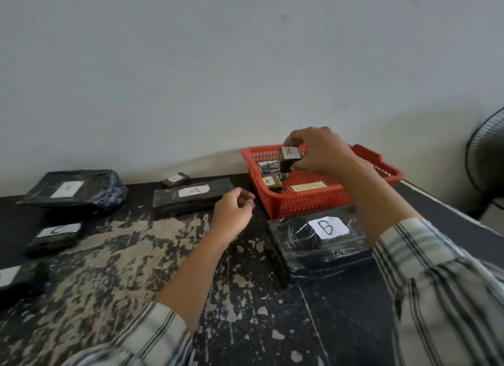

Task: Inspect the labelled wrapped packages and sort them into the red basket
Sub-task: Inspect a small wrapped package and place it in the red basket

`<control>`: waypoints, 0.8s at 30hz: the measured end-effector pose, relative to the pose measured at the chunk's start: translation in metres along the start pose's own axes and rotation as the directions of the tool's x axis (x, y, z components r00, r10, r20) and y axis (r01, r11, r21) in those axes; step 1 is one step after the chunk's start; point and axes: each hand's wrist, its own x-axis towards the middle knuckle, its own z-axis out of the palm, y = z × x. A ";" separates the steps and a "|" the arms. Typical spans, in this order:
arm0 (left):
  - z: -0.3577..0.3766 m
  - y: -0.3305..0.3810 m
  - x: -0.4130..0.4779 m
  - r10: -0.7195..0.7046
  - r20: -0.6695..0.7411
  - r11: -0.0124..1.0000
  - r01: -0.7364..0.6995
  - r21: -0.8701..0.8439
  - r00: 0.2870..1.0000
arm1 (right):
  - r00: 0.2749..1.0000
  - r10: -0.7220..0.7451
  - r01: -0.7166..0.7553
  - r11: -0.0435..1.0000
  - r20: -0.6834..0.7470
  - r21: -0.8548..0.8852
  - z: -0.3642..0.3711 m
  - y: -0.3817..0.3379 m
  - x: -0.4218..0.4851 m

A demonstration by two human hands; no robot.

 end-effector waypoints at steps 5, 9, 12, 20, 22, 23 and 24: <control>0.026 -0.020 0.011 0.020 -0.035 0.986 -0.014 0.164 0.999 | 0.972 -0.011 0.028 0.997 0.236 -0.069 0.026 0.019 0.024; 0.024 -0.027 0.013 0.070 -0.051 0.980 -0.059 0.192 0.996 | 0.929 -0.045 0.064 0.997 0.369 -0.041 0.048 0.020 0.041; 0.024 -0.028 0.014 0.082 -0.040 0.977 -0.073 0.199 0.996 | 0.909 -0.080 0.110 0.993 0.409 -0.051 0.062 0.020 0.049; 0.023 -0.029 0.015 0.102 -0.027 0.974 -0.094 0.206 0.994 | 0.915 -0.107 0.158 0.982 0.390 -0.102 0.079 0.016 0.052; 0.023 -0.029 0.015 0.102 -0.024 0.975 -0.096 0.199 0.994 | 0.913 -0.096 0.143 0.986 0.396 -0.089 0.078 0.016 0.051; 0.023 -0.029 0.015 0.102 -0.022 0.976 -0.096 0.193 0.995 | 0.911 -0.086 0.131 0.988 0.403 -0.086 0.078 0.016 0.050; 0.023 -0.030 0.015 0.104 -0.020 0.978 -0.098 0.186 0.994 | 0.911 -0.075 0.117 0.990 0.405 -0.082 0.076 0.015 0.050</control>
